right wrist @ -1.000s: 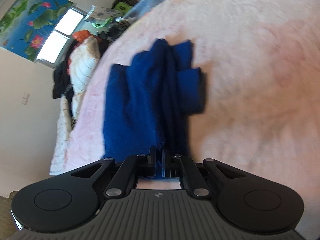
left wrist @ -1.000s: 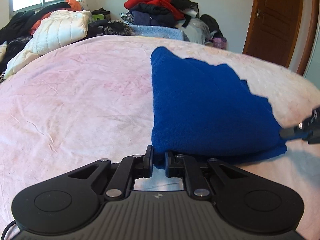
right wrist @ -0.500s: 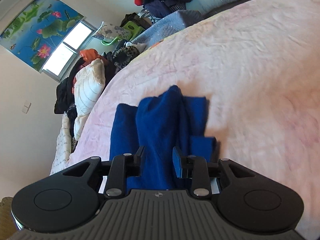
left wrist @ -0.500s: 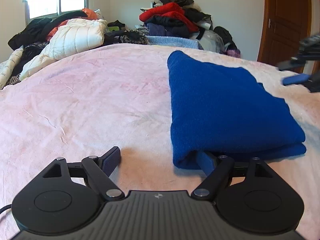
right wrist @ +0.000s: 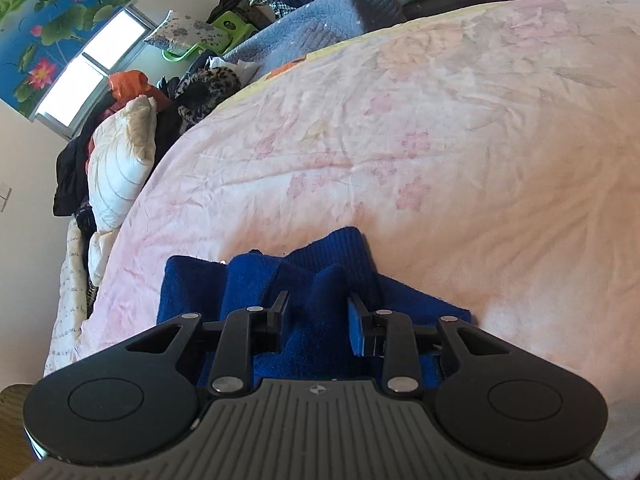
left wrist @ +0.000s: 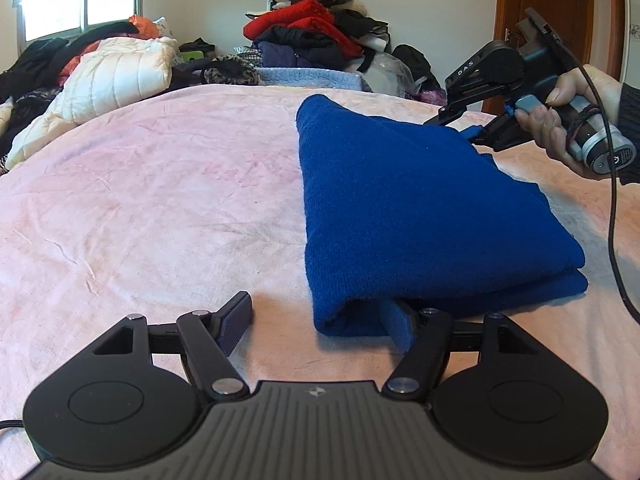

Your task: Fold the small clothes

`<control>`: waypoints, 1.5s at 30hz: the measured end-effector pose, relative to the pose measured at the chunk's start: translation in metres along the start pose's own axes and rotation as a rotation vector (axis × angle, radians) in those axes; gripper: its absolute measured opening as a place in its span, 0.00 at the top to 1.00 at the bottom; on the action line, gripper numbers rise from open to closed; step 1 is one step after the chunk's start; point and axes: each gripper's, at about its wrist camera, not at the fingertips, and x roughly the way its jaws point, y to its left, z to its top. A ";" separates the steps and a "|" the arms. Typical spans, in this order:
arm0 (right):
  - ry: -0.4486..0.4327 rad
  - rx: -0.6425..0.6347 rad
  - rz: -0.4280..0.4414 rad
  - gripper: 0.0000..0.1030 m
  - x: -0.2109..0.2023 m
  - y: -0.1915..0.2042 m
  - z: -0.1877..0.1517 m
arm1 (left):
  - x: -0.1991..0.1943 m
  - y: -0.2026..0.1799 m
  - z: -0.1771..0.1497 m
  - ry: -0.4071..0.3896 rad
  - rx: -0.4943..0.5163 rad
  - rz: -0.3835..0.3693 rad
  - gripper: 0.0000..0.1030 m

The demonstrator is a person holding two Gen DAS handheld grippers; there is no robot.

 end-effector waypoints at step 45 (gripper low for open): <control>-0.182 -0.350 -0.205 0.72 -0.046 0.030 -0.021 | 0.022 -0.042 0.048 -0.039 0.117 -0.108 0.31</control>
